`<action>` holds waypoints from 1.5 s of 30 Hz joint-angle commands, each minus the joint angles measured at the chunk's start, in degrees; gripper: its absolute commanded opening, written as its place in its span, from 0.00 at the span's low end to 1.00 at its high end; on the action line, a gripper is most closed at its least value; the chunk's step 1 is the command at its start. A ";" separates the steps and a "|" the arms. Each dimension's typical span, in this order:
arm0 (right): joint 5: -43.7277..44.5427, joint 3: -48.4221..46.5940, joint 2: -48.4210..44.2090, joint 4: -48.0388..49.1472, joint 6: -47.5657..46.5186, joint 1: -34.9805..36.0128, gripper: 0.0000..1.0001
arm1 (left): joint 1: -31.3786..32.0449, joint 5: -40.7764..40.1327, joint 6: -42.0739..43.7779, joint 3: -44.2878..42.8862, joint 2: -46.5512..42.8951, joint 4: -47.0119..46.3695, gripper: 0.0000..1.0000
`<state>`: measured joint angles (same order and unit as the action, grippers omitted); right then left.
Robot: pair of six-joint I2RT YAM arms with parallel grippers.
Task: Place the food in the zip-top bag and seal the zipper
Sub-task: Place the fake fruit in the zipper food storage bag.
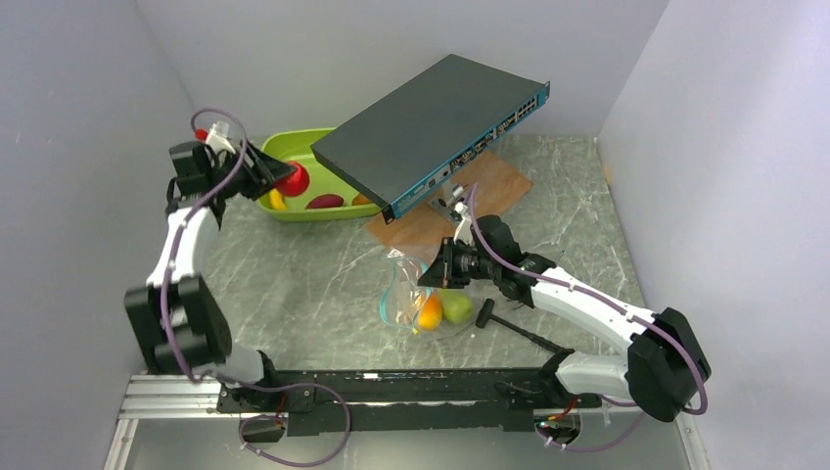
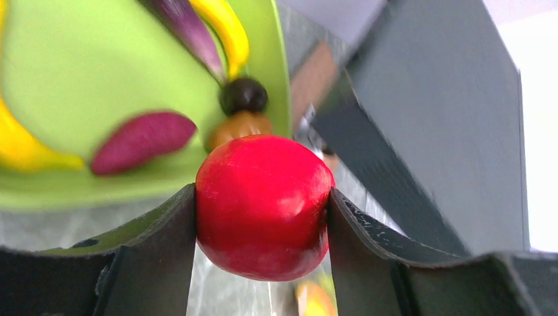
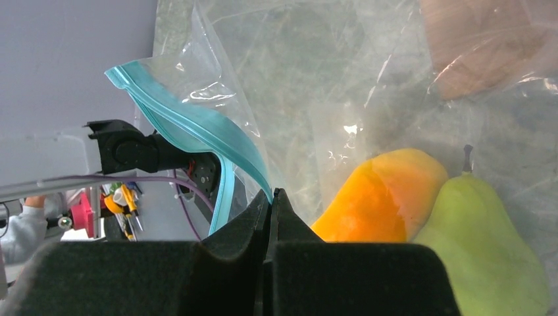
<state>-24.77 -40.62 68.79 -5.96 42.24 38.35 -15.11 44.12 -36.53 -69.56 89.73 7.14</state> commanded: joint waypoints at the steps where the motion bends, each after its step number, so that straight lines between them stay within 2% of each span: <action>1: -1.13 -1.65 1.16 1.98 1.35 -0.38 0.00 | 1.44 6.02 3.41 13.76 -17.09 1.28 0.13; 5: -1.97 -1.46 1.64 2.76 2.30 -0.49 0.00 | 4.43 7.01 4.31 24.77 -34.07 3.92 0.12; 9: -2.44 -2.12 2.34 2.15 2.25 -0.53 0.00 | 12.46 1.86 4.41 28.90 -47.60 10.63 0.09; 11: -2.65 -2.34 2.53 1.68 2.18 -0.53 0.00 | 16.80 -0.63 1.28 31.51 -53.17 11.00 0.09; 17: -3.53 -2.10 1.50 2.00 3.03 -0.47 0.00 | 30.04 -7.92 -17.47 45.82 -64.72 -4.46 0.03; 22: -4.17 -2.55 -2.23 0.66 2.97 -0.30 0.00 | 43.08 -17.17 -21.31 48.74 -65.02 -9.18 0.02; 28: -2.65 -4.49 -5.78 -2.92 1.88 -0.01 0.00 | 58.26 -28.22 -19.51 44.46 -58.49 -10.40 0.00; 31: -3.33 -5.25 -6.42 -3.06 2.22 0.44 0.00 | 64.11 -35.61 -18.19 41.29 -54.67 -7.60 0.00; 33: -3.94 -6.00 -6.91 -3.52 2.72 0.58 0.00 | 68.60 -44.30 -18.47 38.78 -52.86 -2.42 0.00; 35: -4.50 -6.66 -7.38 -3.83 3.02 0.70 0.00 | 71.34 -50.77 -19.11 38.02 -52.07 -0.70 0.00; 37: -5.03 -7.08 -7.99 -3.96 3.25 0.83 0.00 | 73.15 -53.72 -19.35 37.17 -51.19 -0.35 0.00; 45: -6.13 -7.45 -9.14 -3.38 3.89 1.07 0.00 | 74.09 -54.76 -18.05 33.83 -46.81 0.42 0.09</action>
<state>-29.17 -45.06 60.99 -10.52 45.23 39.11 58.54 -7.01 -55.20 -33.15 42.06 8.10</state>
